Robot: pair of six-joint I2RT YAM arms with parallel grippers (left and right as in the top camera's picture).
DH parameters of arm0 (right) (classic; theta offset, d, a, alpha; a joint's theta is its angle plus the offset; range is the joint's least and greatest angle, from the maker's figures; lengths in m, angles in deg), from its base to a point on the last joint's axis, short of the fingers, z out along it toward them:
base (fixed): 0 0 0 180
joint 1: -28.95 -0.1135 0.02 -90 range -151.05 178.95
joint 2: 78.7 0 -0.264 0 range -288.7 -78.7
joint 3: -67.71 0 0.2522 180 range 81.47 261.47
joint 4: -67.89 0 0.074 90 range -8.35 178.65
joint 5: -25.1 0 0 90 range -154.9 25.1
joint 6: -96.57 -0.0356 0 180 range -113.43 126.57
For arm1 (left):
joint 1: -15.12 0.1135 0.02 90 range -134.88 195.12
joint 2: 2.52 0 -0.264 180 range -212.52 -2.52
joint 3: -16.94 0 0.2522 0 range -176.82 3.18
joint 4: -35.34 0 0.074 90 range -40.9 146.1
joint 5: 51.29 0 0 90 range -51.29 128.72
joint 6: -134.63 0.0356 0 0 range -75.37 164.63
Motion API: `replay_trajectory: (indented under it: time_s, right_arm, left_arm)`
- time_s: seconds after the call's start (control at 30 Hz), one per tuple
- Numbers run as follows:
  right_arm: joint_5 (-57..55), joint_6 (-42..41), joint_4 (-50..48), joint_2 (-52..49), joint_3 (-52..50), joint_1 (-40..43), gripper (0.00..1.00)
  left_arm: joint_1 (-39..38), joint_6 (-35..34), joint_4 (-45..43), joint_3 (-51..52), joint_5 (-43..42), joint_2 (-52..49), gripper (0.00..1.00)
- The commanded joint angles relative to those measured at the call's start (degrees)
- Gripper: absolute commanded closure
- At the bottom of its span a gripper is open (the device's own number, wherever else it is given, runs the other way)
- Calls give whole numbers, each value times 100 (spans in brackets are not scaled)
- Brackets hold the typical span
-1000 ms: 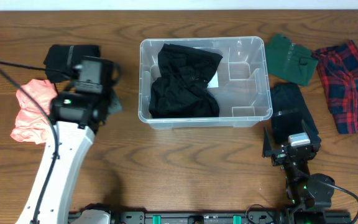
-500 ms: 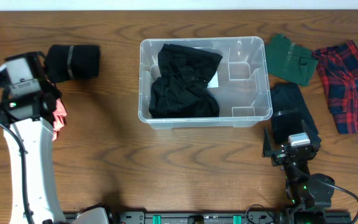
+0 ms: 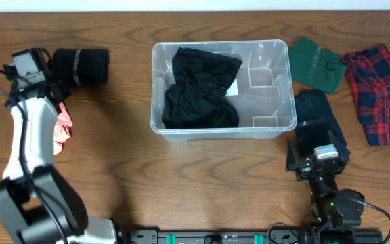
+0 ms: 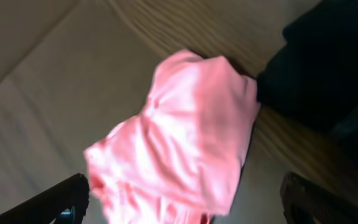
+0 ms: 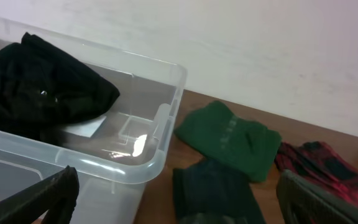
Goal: Pack container
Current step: 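Grasp the pink garment with the left gripper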
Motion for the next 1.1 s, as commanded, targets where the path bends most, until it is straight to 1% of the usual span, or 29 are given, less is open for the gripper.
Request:
replay_trajectory:
  time_s: [0.0, 0.27, 0.53, 0.67, 0.7, 0.77, 0.8, 0.83, 1.0, 1.07]
  right_arm:
    - [24, 37, 22, 31, -9, 68, 1]
    - [24, 37, 22, 31, -9, 68, 1]
    - [24, 37, 22, 31, -9, 68, 1]
    - [22, 37, 22, 31, -9, 68, 1]
    - [24, 37, 22, 31, -9, 68, 1]
    - [24, 37, 22, 31, -9, 68, 1]
    - [24, 37, 22, 31, -9, 68, 1]
    - [24, 37, 22, 31, -9, 68, 1]
    - [24, 37, 22, 31, -9, 68, 1]
    - [24, 37, 22, 31, -9, 68, 1]
  left_arm:
    - [37, 286, -280, -63, 59, -409, 2]
    - [35, 282, -765, -63, -138, -1250, 2]
    - [37, 282, -986, -63, -136, -1965, 2]
    - [37, 282, -1003, -63, -136, -2159, 2]
    - [37, 282, -1001, -63, -136, -2175, 0]
    - [37, 284, -981, -63, -133, -2177, 15]
    - [37, 284, -981, -63, -133, -2173, 21]
    - [37, 284, -973, -63, -133, -2166, 23]
    - [37, 284, -918, -63, -133, -2166, 27]
    - [37, 286, -916, -63, -133, -2166, 36]
